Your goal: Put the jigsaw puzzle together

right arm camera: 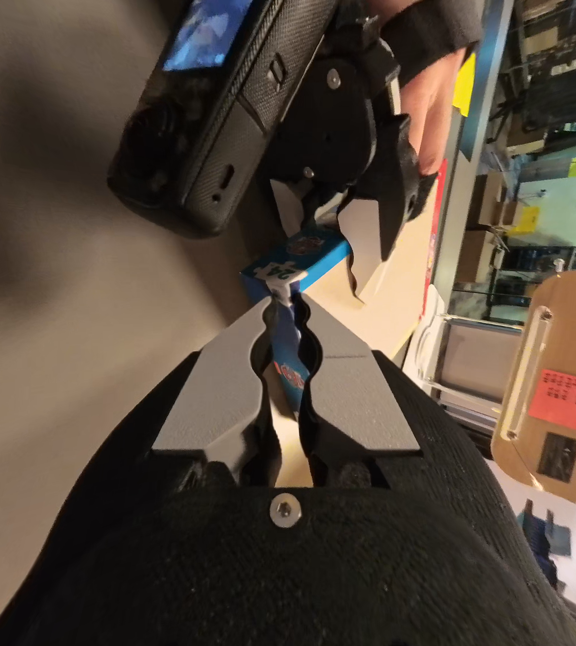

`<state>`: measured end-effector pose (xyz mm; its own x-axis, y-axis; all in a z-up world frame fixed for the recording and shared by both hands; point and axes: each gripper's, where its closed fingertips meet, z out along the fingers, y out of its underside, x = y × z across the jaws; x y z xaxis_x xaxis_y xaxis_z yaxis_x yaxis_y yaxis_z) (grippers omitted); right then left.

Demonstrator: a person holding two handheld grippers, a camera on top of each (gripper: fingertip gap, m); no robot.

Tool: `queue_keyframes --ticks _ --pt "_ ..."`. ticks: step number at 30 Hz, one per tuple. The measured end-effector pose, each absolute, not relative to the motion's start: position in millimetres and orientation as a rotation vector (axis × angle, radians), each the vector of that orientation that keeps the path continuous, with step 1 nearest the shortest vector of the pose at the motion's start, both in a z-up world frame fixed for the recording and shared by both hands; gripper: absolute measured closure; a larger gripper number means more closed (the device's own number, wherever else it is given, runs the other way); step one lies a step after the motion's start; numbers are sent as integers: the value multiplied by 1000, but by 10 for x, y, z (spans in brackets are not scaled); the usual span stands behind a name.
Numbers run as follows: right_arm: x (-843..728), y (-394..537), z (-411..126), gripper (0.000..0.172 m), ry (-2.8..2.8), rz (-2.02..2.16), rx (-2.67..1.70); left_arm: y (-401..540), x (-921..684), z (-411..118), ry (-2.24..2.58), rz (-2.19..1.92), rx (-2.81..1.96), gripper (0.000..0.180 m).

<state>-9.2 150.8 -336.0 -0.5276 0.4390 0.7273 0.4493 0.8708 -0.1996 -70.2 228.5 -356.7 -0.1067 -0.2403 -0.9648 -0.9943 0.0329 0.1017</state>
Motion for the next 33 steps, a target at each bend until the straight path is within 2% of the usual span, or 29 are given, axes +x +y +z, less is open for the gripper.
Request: queue_keyframes --ticks 6,11,12,14,15,18,19,21,22,23,32,33 --pt "-88 1525 -3306 168 -2095 0 -694 2292 -714 -3581 1461 1113 -1355 133" --pt "-79 1492 -3273 165 -2096 176 -798 2263 -721 -3599 1455 1083 -1362 133" --pt "-64 1502 -3276 155 -2120 202 -814 2254 -724 -3598 1455 1080 -1362 133" --pt "-48 1661 -3296 119 -2140 174 -871 2239 -727 -3601 1456 1074 -1360 133" --pt "-32 1748 -3347 108 -2168 147 -895 2230 -732 -3599 1455 1071 -1359 133" --pt "-36 1930 -3519 93 -2249 45 -821 2215 -739 -3593 1457 1064 -1358 134" --pt "-43 1978 -3578 94 -2279 -8 -786 2208 -741 -3589 1458 1060 -1358 134" --pt "-95 2045 -3617 105 -2306 -90 -705 2200 -733 -3590 1462 1051 -1359 134" --pt "-127 2070 -3595 116 -2307 -118 -664 2201 -741 -3591 1463 1048 -1361 134" --pt "-137 2080 -3584 118 -2327 -124 -642 2204 -749 -3590 1464 1045 -1363 134" --pt "-117 2086 -3594 122 -2483 -70 -654 2195 -765 -3603 1478 1038 -1399 135" --pt "-31 2025 -3701 153 -2578 -25 -697 2193 -743 -3570 1488 1054 -1383 135"
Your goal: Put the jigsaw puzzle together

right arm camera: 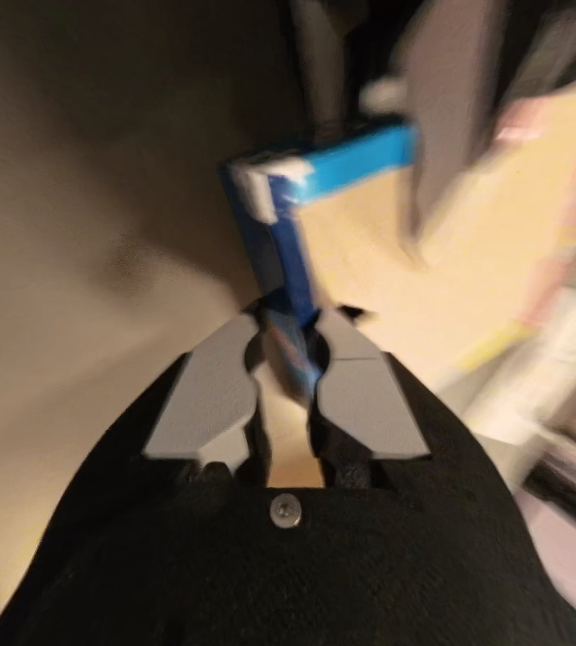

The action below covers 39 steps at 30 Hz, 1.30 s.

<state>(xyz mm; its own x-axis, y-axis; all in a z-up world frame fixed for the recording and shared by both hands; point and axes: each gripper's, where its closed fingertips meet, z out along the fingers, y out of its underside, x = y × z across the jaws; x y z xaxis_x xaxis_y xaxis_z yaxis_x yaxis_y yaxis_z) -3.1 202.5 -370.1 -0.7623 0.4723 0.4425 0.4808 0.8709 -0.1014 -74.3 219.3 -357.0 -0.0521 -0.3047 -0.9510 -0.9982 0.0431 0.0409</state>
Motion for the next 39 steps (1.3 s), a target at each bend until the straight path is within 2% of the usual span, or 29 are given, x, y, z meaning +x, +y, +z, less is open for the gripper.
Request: queue_keyframes --ticks 3,11,17,22,27,30,31,33,35,39 --pt "13 1975 -3807 157 -2640 -7 -639 2179 -687 -3586 1503 1092 -1319 135" --pt "-101 1932 -3690 132 -2336 197 -809 2207 -689 -3620 1408 1017 -1368 134" --pt "-94 1766 -3557 118 -2272 666 -1249 2210 -697 -3639 1406 1015 -1365 134" --pt "-124 1724 -3494 116 -2132 931 -1683 2185 -719 -3647 1408 1065 -1394 134" --pt "-105 1684 -3460 113 -2097 1051 -1833 2170 -744 -3646 1411 1107 -1387 135" --pt "-126 1650 -3258 108 -1902 1490 -2097 2151 -730 -3642 1424 1104 -1364 135" --pt "-151 1685 -3183 111 -1774 1666 -2200 2148 -728 -3638 1428 1108 -1362 135" --pt "-195 1794 -3163 131 -1559 1840 -2352 2146 -732 -3634 1430 1109 -1363 135" --pt "-213 1850 -3243 148 -1547 1738 -2364 2142 -735 -3637 1422 1112 -1374 135" --pt "-257 1939 -3321 162 -1575 1471 -2261 2159 -756 -3628 1369 1132 -1421 135"
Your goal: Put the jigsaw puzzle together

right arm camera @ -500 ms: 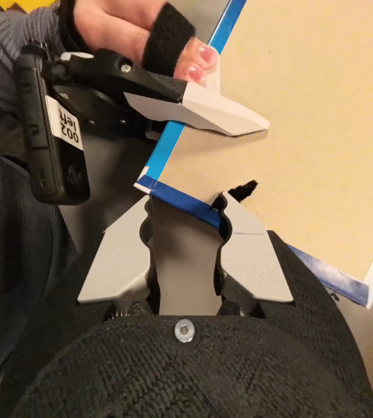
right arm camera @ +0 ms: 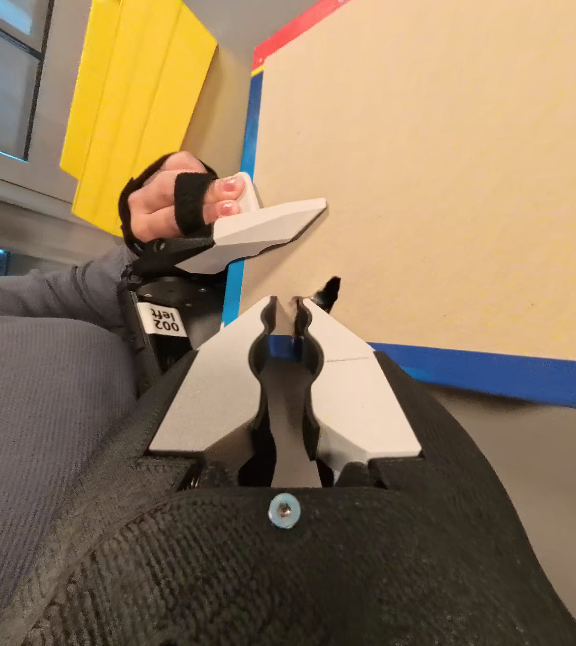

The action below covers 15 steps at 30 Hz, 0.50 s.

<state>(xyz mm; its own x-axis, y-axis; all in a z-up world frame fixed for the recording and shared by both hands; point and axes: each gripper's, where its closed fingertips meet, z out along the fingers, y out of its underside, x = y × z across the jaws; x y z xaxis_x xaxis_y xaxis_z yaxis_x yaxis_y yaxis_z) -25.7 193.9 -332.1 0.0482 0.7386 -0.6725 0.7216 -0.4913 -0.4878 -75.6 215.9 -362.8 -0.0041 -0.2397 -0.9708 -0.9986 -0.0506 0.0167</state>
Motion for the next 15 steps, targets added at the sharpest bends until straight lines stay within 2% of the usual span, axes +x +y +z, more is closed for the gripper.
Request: queue_keyframes --ticks 4,10,15 --pt "-300 1960 -3270 172 -1567 1447 -2133 2176 -758 -3616 1320 1118 -1463 135" --pt "-286 2000 -3281 172 -1855 775 -1570 2226 -774 -3618 1301 1171 -1542 134" --pt "-242 1959 -3251 172 -1883 563 -1281 2222 -740 -3612 1296 1173 -1544 134"
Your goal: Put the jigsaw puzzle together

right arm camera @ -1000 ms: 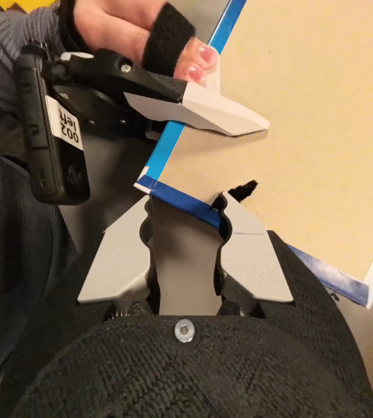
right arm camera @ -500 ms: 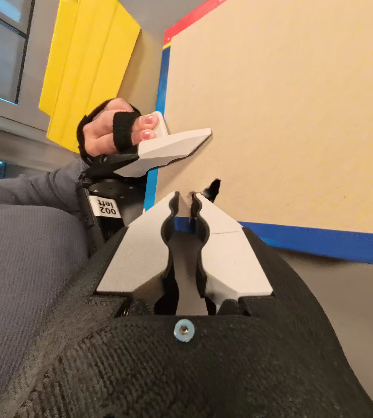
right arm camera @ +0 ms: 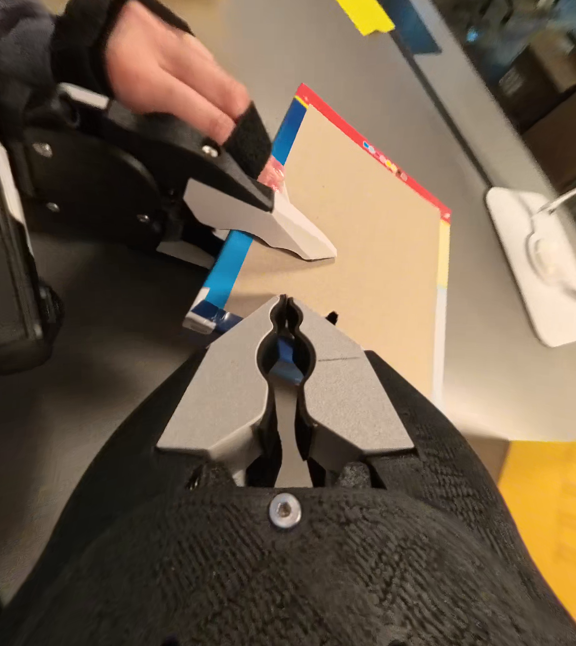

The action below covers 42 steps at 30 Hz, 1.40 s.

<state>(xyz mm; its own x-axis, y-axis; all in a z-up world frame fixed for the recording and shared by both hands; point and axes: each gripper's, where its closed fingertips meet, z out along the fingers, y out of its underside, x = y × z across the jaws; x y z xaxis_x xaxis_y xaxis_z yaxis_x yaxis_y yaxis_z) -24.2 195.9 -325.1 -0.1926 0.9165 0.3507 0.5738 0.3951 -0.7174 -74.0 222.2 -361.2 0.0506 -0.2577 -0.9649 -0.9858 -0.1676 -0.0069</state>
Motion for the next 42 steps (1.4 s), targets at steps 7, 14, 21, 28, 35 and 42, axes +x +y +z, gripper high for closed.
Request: queue_keyframes --ticks 7,14,21,28,35,42 --pt "-162 2358 -2920 157 -1685 610 -1407 2208 -690 -3638 1319 1197 -1523 135" --pt "-81 2498 -3322 125 -1969 182 -1560 2194 -688 -3646 1329 1217 -1535 135" --pt "-230 2629 -3487 142 -2029 -89 -1496 2202 -687 -3637 1302 1223 -1558 136" --pt "-313 2696 -3274 172 -1727 58 -1333 2237 -693 -3647 1252 1199 -1563 135" --pt "22 3402 -2596 172 -1299 374 -1571 2196 -628 -3655 1270 1155 -1517 135" --pt "-174 2683 -3113 156 -1881 389 -1489 2206 -634 -3645 1293 1163 -1507 136"
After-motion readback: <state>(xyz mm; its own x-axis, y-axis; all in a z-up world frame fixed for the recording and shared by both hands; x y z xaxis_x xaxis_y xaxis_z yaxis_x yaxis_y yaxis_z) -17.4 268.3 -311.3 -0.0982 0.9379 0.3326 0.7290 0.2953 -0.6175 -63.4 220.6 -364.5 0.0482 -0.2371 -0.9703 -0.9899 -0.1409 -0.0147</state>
